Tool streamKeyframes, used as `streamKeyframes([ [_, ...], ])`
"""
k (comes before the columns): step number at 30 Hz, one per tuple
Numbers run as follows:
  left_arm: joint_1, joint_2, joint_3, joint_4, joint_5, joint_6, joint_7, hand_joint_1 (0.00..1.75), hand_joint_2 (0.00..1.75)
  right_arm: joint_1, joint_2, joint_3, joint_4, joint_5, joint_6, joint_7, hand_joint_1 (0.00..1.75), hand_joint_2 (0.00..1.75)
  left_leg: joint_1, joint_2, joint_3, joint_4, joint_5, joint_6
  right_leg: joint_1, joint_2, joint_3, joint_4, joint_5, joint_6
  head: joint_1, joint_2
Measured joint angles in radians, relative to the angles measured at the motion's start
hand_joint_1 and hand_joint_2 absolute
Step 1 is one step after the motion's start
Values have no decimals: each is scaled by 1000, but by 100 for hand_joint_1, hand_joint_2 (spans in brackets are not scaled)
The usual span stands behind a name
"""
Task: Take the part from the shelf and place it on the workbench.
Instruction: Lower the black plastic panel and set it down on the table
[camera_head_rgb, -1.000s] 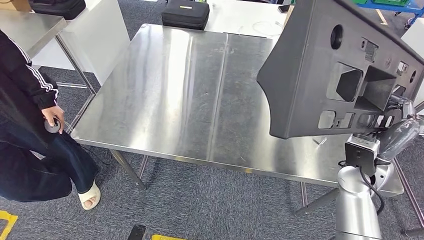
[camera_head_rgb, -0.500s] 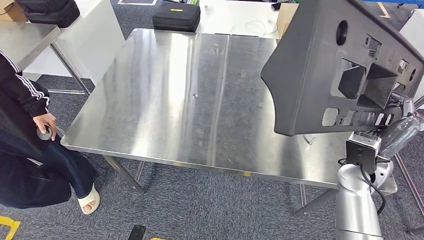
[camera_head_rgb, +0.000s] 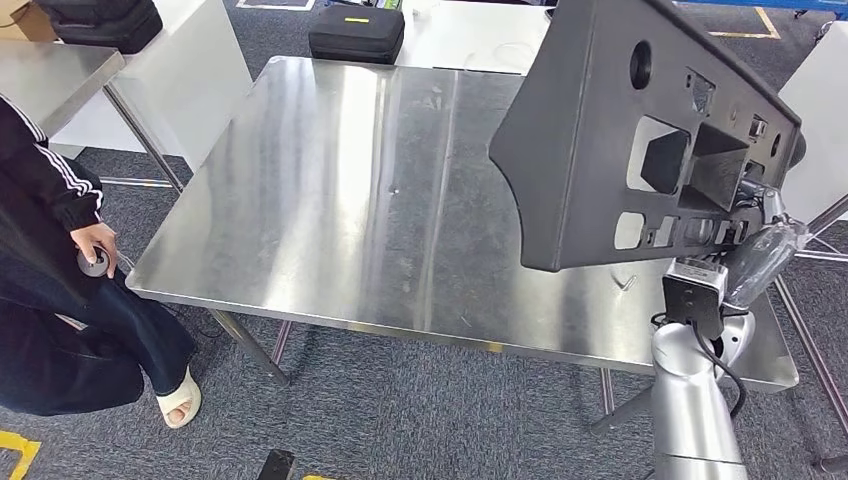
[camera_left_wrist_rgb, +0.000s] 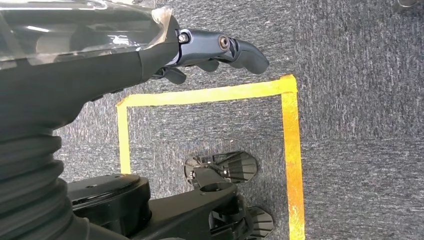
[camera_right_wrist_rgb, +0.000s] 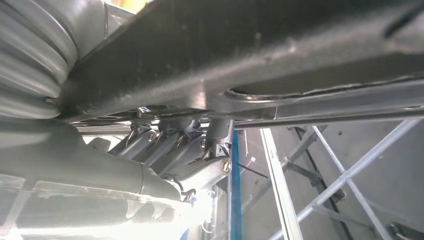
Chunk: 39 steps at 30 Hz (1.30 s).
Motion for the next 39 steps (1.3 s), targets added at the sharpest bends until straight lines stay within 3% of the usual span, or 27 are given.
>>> streamKeyframes([
  [12,-6,0,-10,0,-4,0,8,0,175,-100,59,101,119,35,31,21,155,175,-1,0,0,0,0,0,-1,0,0,0,0,0,0,0],
  [25,-7,0,-10,0,5,-1,7,0,175,-152,88,147,196,54,54,29,155,175,-2,0,0,0,0,0,-2,0,0,0,0,0,0,0],
  [32,-19,-2,-17,0,-11,-12,5,0,175,-231,133,239,280,138,84,74,155,175,-1,0,0,0,0,0,-1,1,-1,0,0,0,0,0],
  [39,-29,-12,-32,0,-16,-12,5,0,175,-305,165,298,360,137,84,98,155,175,-1,0,0,0,0,-1,-1,0,-1,0,0,0,0,0],
])
